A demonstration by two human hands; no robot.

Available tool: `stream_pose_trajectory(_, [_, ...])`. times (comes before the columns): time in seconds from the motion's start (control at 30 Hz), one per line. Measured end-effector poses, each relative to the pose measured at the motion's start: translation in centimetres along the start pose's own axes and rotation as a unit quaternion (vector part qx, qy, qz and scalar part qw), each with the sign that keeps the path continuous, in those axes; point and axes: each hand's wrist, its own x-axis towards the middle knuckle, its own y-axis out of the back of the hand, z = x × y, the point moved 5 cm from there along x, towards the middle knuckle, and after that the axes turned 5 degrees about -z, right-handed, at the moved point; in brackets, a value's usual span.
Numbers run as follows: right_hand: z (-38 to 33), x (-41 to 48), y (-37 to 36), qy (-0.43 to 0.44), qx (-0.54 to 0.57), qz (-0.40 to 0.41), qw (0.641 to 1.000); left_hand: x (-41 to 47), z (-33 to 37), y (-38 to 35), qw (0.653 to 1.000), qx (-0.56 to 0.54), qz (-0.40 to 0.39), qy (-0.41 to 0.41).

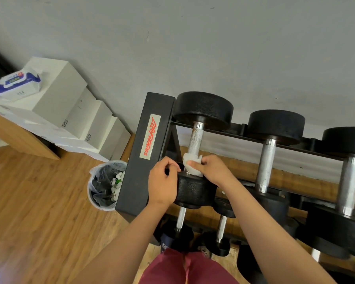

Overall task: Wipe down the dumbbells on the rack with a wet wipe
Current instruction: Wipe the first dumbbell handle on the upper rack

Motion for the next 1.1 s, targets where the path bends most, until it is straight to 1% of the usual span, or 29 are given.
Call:
stream_pose_trajectory(0.07, [0.5,0.0,0.4,-0.001,0.007,0.031,0.999,0.0,0.0,0.0,1.000,-0.001,0.000,-0.001])
stream_pose_trajectory(0.13, [1.2,-0.1,0.8,-0.001,0.041,0.071,0.997,0.0,0.0,0.0,1.000,-0.004,-0.002,0.000])
stream_pose_trajectory(0.17, [1.3,-0.1,0.9,-0.001,0.065,0.078,0.995,0.0,0.0,0.0,1.000,-0.003,-0.003,0.001])
stream_pose_trajectory(0.23, [0.6,0.0,0.4,-0.003,0.114,0.056,0.992,0.0,0.0,0.0,1.000,-0.003,-0.004,0.002])
stream_pose_trajectory(0.3, [-0.4,0.3,-0.2,0.000,0.126,0.047,0.991,-0.1,0.1,0.0,1.000,-0.004,-0.001,0.001])
stream_pose_trajectory(0.43, [0.3,0.1,0.1,-0.001,0.138,0.089,0.986,0.0,0.0,0.0,1.000,-0.004,-0.003,0.001])
stream_pose_trajectory(0.53, [1.2,-0.2,0.9,-0.015,0.203,0.130,0.970,0.1,0.0,0.0,1.000,-0.004,-0.003,0.001])
stream_pose_trajectory(0.6, [0.5,0.0,0.7,-0.012,0.234,0.121,0.965,0.1,0.0,0.0,1.000,-0.002,-0.002,0.000])
stream_pose_trajectory(0.67, [-0.6,0.3,0.4,0.000,0.229,0.106,0.968,0.0,0.0,0.0,1.000,-0.002,-0.002,-0.001])
stream_pose_trajectory(0.73, [-1.0,0.4,0.4,0.001,0.227,0.111,0.968,0.1,0.0,0.0,1.000,-0.001,-0.003,-0.001])
stream_pose_trajectory(0.9, [0.7,-0.1,1.4,0.003,0.225,0.173,0.959,0.0,0.0,0.0,1.000,-0.005,-0.003,0.000])
stream_pose_trajectory(1.0, [-0.8,0.1,1.2,0.009,0.266,0.153,0.952,0.0,0.0,0.0,1.000,-0.005,-0.002,0.000])
stream_pose_trajectory(1.1, [-1.6,0.6,0.8,0.011,0.279,0.156,0.947,0.0,0.1,0.0,1.000,-0.005,-0.001,-0.001])
